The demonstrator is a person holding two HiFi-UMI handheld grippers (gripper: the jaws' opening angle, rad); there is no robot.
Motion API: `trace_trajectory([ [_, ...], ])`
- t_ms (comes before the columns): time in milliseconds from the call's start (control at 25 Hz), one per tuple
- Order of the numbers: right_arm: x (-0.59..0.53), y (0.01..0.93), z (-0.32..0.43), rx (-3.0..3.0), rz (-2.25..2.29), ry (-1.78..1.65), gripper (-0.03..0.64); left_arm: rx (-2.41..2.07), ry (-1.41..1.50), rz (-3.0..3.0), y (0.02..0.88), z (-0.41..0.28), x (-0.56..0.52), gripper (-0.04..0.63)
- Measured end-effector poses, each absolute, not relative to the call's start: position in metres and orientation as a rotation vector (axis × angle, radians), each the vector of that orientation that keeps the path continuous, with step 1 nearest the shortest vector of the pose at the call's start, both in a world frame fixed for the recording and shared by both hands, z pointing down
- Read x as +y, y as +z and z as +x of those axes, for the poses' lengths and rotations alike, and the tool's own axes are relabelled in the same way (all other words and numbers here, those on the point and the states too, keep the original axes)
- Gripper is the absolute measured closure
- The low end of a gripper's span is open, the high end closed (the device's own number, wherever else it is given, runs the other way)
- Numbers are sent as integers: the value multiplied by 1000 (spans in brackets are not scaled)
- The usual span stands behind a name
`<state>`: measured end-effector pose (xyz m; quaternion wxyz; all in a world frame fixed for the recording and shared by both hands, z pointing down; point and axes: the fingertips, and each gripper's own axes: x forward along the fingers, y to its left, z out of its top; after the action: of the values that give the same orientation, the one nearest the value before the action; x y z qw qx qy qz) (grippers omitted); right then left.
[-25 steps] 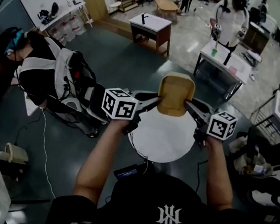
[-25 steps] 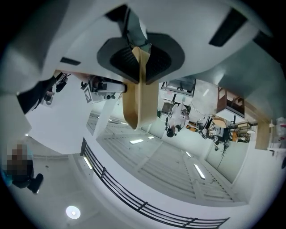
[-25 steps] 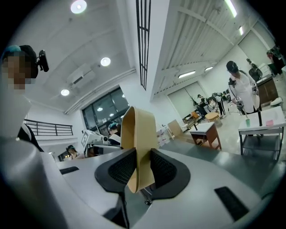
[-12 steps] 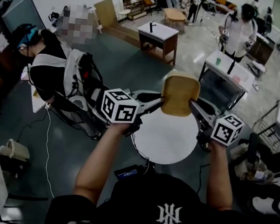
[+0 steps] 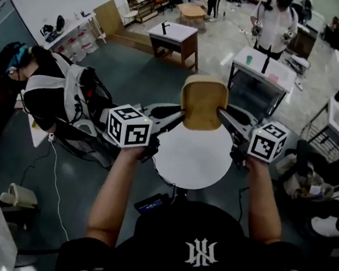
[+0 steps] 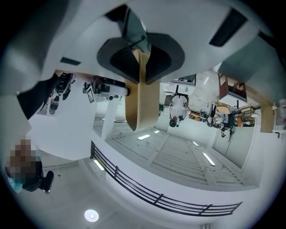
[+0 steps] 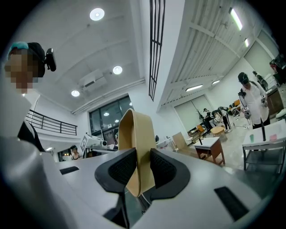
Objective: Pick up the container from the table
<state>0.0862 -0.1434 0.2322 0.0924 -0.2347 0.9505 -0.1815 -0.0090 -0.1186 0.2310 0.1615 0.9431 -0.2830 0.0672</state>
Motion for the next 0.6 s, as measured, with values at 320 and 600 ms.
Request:
trace_trajectory([
  [320, -144, 229, 99, 2813, -714, -495, 503, -800, 191, 2705, 231, 5, -119, 548],
  [600, -145, 230, 102, 2797, -713, -503, 503, -772, 212, 2709, 235, 9, -117, 545],
])
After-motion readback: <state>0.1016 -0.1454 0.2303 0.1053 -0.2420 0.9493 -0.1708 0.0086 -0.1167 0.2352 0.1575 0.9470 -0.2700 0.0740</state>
